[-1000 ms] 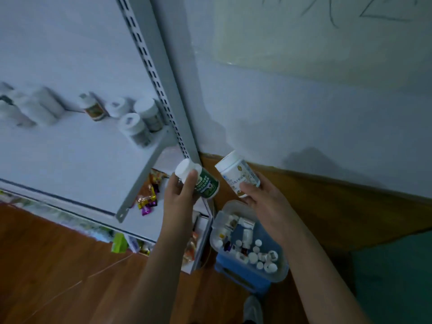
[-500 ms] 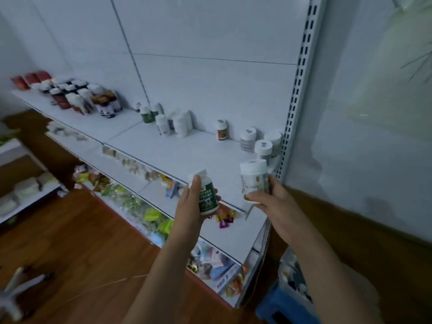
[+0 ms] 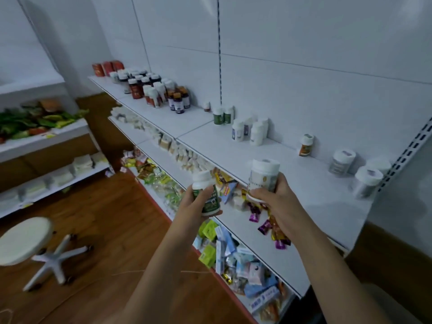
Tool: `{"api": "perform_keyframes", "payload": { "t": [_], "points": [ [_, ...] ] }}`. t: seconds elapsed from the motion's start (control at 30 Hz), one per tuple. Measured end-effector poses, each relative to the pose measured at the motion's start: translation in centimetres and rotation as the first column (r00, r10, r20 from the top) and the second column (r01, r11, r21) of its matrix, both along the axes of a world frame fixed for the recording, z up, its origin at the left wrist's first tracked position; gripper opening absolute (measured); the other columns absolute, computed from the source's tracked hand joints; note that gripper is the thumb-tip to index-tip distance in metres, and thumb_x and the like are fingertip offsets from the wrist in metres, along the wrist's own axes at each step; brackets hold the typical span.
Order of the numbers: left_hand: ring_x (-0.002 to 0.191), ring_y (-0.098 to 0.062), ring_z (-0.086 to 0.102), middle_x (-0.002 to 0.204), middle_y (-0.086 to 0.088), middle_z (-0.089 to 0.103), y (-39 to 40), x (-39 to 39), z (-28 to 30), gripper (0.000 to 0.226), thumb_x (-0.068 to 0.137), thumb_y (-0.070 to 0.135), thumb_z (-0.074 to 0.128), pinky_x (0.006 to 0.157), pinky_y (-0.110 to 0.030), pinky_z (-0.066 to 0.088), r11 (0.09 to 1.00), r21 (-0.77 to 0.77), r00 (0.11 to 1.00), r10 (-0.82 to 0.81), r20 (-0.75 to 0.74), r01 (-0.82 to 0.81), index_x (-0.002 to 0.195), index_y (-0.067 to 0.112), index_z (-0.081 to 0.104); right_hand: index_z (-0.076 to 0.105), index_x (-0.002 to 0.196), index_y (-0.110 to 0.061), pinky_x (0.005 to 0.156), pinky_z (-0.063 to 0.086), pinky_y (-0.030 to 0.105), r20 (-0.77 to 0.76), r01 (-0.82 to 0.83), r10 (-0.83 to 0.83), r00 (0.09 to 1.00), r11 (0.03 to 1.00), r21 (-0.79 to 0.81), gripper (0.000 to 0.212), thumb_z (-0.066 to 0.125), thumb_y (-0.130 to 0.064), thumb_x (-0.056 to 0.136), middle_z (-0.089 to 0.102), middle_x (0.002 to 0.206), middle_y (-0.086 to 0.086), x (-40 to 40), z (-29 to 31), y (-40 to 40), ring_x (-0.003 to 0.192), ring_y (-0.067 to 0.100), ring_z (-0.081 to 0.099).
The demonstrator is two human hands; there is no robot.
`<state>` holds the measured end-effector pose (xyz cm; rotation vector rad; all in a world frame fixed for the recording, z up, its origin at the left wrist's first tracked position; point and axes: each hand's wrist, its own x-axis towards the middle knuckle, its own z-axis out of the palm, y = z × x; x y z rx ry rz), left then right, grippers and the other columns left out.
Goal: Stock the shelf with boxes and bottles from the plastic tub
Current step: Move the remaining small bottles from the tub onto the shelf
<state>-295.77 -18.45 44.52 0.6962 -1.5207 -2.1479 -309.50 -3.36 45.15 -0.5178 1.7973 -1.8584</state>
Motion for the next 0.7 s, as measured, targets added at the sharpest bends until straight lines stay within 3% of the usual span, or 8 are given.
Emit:
{"api": "perform_keyframes", "payload": {
  "t": [0.1,0.17,0.33,0.53,0.7],
  "points": [
    [0.097,-0.021,0.071,0.116,-0.006,0.066,-3.5,-1.5,-0.4,0.035,0.078,0.042,0.064,0.082,-0.037,0.058,0.998,-0.062,1.0,-0.001,0.019,0.002,0.112,0.034,0.057,0.049,0.123,-0.026,0.077,0.053,0.023,-0.063,-0.017,0.021,0.998,0.998,0.066,0.049,0.072,-0.008,0.085,0.063,0.112,0.004,-2.0,-0.2,-3.6,0.1,0.016,0.063],
    [0.104,-0.021,0.069,0.116,-0.004,0.067,-6.0,-3.1,-0.8,0.035,0.077,0.042,0.066,0.08,-0.033,0.057,0.995,-0.103,1.0,0.001,0.018,0.001,0.111,0.035,0.059,0.05,0.122,-0.028,0.076,0.052,0.023,-0.103,-0.017,0.027,0.994,0.995,0.098,0.047,0.072,-0.009,0.085,0.064,0.109,0.002,-4.0,-0.8,-6.3,0.097,0.013,0.063],
    [0.107,-0.006,0.064,0.114,0.012,0.068,-12.8,-8.8,-1.1,0.04,0.076,0.05,0.067,0.09,-0.026,0.05,0.967,-0.251,0.995,-0.019,0.102,0.044,0.114,0.044,0.057,0.048,0.117,-0.029,0.063,0.048,0.009,-0.158,-0.001,0.022,0.987,0.991,0.134,0.046,0.072,-0.007,0.084,0.063,0.102,-0.008,-9.4,-2.7,-12.9,0.085,-0.003,0.061],
    [0.088,0.006,0.067,0.098,0.017,0.07,-19.9,-15.1,-0.8,0.029,0.08,0.042,0.069,0.069,-0.012,0.051,0.948,-0.316,0.989,0.004,0.148,0.043,0.107,0.041,0.058,0.045,0.124,-0.024,0.067,0.048,0.007,-0.177,0.033,-0.002,0.984,0.985,0.168,0.058,0.078,-0.006,0.08,0.062,0.109,-0.005,-14.8,-5.3,-20.2,0.093,0.001,0.061],
    [0.1,-0.003,0.067,0.109,0.011,0.07,-24.7,-18.1,-2.8,0.046,0.075,0.048,0.073,0.086,-0.025,0.052,0.941,-0.331,0.98,0.002,0.2,0.066,0.117,0.037,0.059,0.041,0.127,-0.025,0.073,0.046,0.008,-0.2,0.084,-0.048,0.979,0.98,0.178,0.063,0.078,-0.007,0.08,0.06,0.114,-0.004,-17.5,-6.8,-24.8,0.103,0.013,0.06]
  ]
}}
